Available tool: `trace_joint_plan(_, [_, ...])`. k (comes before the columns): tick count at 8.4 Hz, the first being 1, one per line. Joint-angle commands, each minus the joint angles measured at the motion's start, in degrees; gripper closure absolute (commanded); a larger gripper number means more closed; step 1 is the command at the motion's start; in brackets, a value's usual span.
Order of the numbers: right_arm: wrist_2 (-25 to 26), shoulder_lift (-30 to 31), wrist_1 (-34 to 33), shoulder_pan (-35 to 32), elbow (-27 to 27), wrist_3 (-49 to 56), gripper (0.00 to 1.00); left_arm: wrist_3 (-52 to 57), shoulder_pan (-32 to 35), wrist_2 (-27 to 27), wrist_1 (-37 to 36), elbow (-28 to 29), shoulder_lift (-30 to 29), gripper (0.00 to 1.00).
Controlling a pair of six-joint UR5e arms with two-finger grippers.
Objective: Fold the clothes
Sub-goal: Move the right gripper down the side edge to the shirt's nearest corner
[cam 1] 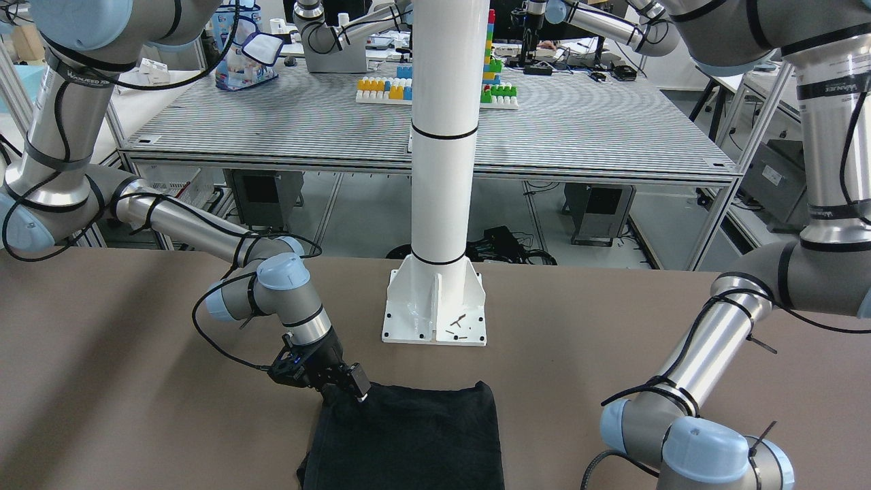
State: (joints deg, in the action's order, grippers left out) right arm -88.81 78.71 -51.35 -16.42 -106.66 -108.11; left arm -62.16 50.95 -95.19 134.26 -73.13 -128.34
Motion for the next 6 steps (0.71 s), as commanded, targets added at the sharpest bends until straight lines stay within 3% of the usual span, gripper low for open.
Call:
trace_joint_plan(1, [0.8, -1.1, 0.4, 0.3, 2.0, -0.1, 0.06, 0.1, 0.1, 0.0, 0.0, 0.0, 0.0, 0.00])
trace_joint_plan(6, [4.7, -2.8, 0.0, 3.9, 2.9, -0.4, 0.06, 0.1, 0.1, 0.1, 0.1, -0.1, 0.0, 0.00])
